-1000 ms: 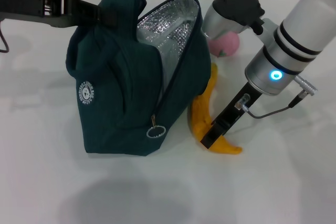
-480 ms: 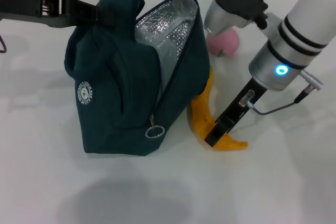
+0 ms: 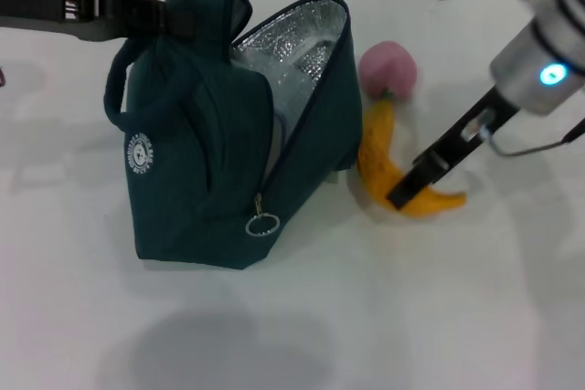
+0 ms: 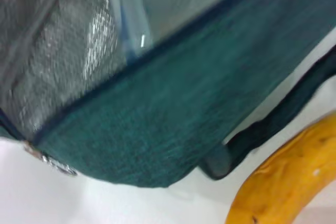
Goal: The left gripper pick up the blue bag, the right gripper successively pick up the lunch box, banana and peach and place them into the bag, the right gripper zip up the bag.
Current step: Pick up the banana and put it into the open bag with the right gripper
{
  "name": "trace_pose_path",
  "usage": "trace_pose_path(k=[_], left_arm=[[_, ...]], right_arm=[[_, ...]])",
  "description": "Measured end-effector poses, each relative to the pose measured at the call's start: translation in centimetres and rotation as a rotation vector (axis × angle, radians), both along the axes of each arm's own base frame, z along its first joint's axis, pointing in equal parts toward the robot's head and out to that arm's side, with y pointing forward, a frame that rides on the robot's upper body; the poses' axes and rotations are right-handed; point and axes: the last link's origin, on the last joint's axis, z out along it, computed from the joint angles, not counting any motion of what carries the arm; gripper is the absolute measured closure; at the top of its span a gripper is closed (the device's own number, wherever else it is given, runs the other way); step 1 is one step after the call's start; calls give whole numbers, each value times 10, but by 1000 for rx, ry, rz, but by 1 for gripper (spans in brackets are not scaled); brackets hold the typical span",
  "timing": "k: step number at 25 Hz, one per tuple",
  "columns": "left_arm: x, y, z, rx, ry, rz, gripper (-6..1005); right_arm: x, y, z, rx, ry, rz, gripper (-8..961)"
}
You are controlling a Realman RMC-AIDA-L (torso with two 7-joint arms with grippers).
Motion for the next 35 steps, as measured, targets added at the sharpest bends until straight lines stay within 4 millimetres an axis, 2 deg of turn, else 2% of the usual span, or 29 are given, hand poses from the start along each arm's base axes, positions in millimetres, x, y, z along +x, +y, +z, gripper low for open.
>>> trace_pose_path(k=[5, 8, 17, 35], left_arm=[[0, 0, 0, -2, -2, 3, 964], [-1, 0, 0, -2, -3, 3, 964], [0, 0, 0, -3, -4, 5, 964], [0, 0, -1, -3, -5, 6, 964]], right_arm=[[1, 4, 32, 50, 78, -29, 505], [5, 4, 42, 63, 98, -47, 507], [11, -1, 43, 32, 86, -65, 517], [14, -2, 62, 43, 178, -82, 519]])
